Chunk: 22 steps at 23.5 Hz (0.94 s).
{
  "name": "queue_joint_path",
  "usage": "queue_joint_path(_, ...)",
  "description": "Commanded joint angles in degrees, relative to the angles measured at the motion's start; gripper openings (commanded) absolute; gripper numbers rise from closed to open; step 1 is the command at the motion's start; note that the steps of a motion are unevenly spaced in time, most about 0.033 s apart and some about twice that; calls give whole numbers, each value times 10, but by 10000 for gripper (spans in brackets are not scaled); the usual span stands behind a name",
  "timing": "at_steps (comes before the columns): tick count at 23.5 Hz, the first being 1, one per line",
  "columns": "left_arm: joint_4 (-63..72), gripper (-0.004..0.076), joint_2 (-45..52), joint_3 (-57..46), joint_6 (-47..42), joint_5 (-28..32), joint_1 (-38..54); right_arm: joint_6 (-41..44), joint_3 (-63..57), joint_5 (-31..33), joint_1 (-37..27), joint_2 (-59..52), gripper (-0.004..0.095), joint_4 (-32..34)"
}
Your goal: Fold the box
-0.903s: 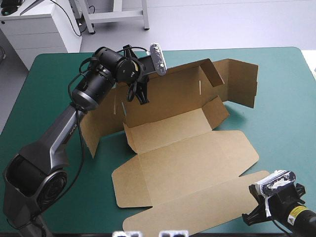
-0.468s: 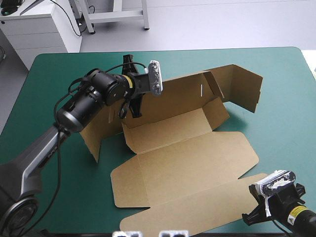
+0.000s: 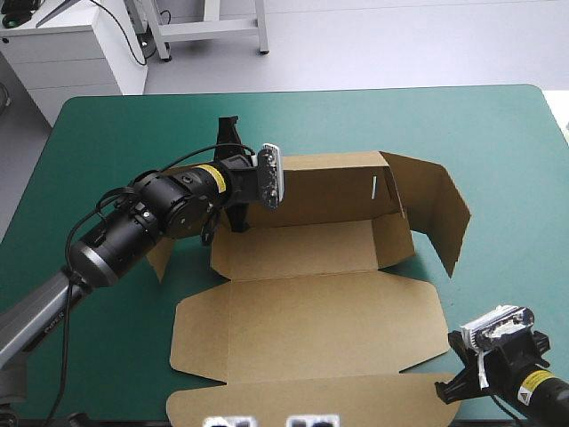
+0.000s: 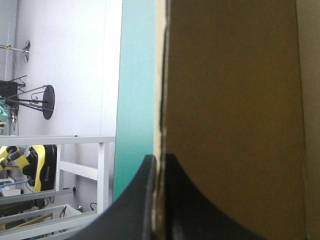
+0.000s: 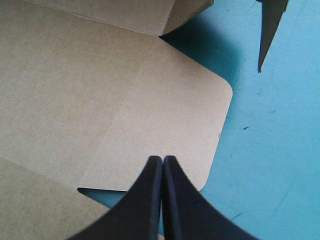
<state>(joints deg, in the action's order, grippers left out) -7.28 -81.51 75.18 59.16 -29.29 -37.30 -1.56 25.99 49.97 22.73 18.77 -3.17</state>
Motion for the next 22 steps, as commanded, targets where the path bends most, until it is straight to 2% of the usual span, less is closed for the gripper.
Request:
queue_joint_path(1, -2, -8, 24, 4, -2, 95, -3, 9, 16, -43, 1, 4, -14, -3)
queue_joint_path(8, -41, -9, 26, -58, 12, 175, -15, 59, 36, -105, 1, 4, -14, -7)
queue_joint_path(11, -80, -9, 26, -119, 1, 271, -24, 72, 79, -116, 1, 9, -14, -1)
queue_joint_path(13, -80, -9, 26, -128, 1, 293, -24, 75, 96, -121, 1, 19, -14, 0)
queue_joint_path(17, -85, -9, 26, -142, 3, 303, -24, 75, 167, -128, 1, 94, -14, 12)
queue_joint_path(22, -53, -8, 26, -142, 2, 275, -23, 102, 297, -128, 1, 242, -14, 48)
